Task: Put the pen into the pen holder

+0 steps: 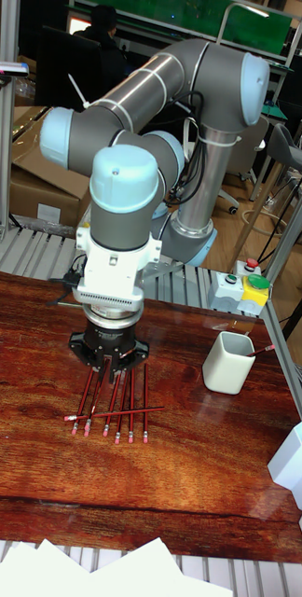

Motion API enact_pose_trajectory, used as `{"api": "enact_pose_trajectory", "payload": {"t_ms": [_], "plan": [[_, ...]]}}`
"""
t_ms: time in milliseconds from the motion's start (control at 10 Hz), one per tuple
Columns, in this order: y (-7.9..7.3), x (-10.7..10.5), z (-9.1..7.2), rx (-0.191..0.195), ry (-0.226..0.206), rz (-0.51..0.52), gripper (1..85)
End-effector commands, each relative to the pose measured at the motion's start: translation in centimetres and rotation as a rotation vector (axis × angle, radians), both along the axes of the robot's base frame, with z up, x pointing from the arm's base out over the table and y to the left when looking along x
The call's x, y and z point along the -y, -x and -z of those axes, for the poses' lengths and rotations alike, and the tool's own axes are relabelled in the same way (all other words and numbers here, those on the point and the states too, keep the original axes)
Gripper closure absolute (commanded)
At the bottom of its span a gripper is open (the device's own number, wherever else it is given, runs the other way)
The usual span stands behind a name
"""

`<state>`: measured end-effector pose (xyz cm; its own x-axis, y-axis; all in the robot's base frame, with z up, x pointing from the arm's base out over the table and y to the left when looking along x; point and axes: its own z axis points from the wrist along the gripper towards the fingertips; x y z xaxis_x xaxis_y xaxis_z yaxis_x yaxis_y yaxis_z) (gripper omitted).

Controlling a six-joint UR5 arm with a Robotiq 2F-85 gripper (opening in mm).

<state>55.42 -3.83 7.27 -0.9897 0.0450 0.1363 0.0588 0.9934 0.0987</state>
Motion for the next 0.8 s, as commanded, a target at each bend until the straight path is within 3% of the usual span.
{"api": "enact_pose_trajectory", "payload": {"t_ms": [0, 100, 200, 300, 600, 700], "plan": [[0.2, 0.4, -0.1, -0.005, 0.007, -0.035, 58.3], [0.9, 1.1, -0.2, -0.031, 0.03, -0.056, 54.0], [1.6, 0.8, -0.3, -0.057, 0.018, -0.063, 50.0], [0.7, 1.2, 1.0, -0.054, 0.027, -0.057, 50.0], [1.3, 0.8, 3.2, -0.162, -0.017, -0.061, 50.0], [1.9, 1.2, 3.3, -0.199, -0.005, -0.07, 49.7]]}}
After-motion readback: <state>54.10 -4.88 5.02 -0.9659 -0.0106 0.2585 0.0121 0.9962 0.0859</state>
